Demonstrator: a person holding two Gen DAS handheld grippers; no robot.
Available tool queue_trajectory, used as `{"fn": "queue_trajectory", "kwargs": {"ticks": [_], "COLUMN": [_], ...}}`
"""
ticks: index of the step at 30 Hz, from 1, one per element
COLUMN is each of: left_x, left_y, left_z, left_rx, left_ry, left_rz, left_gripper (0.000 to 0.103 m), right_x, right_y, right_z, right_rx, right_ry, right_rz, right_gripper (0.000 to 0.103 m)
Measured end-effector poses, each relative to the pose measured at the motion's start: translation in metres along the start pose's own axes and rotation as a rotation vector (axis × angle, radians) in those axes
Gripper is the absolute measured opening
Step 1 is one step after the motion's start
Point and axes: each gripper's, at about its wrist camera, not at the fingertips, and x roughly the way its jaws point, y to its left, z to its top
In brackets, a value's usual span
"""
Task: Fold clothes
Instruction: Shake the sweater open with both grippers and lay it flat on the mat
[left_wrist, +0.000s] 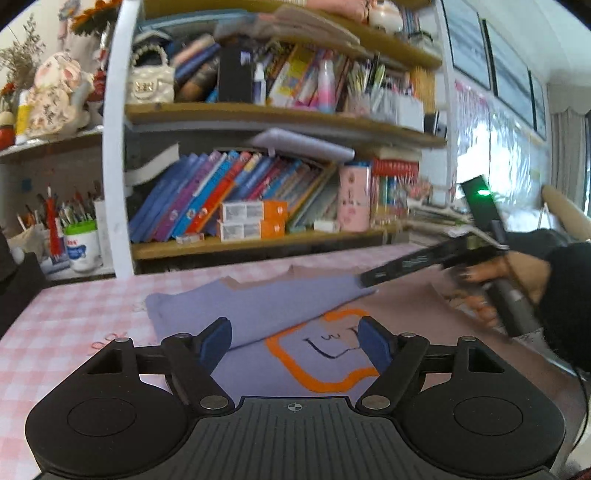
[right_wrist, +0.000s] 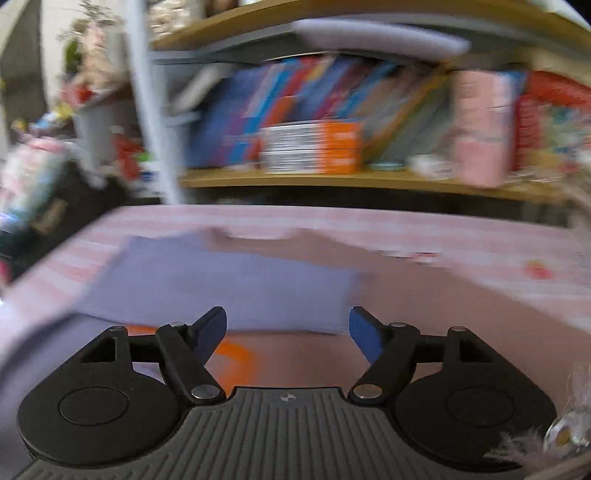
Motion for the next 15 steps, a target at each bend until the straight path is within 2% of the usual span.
{"fn": "queue_trajectory", "kwargs": {"ticks": [3,8,11,15], "left_x": [0.016,0.043,0.060,0.083], "left_y": [-0.011,-0.037,-0.047,-0.061], "left_z": [0.006,0.013,0.013,0.014], "left_rx": [0.011,0.097,0.124,0.161], "left_ry": [0.041,0.086,0.107,0.135], "left_rz": [0.009,0.002,0.007,0.014], "left_gripper": [0.078,0.078,0.079,0.079], "right_x": [-0.010,-0.013,-0.021,-0.033], "right_y": [-0.034,-0.055,-0.054,-0.054], "right_z": [-0.016,-0.027,-0.027,-0.028], "right_rx": [0.086,0.190,0.191,0.158], "right_ry": [-0.014,-0.010,-0.018,-0.035], "right_rz": [-0.011,0.001,0.019,0.004], "right_gripper": [0.073,0.076,0.082,0.083]}}
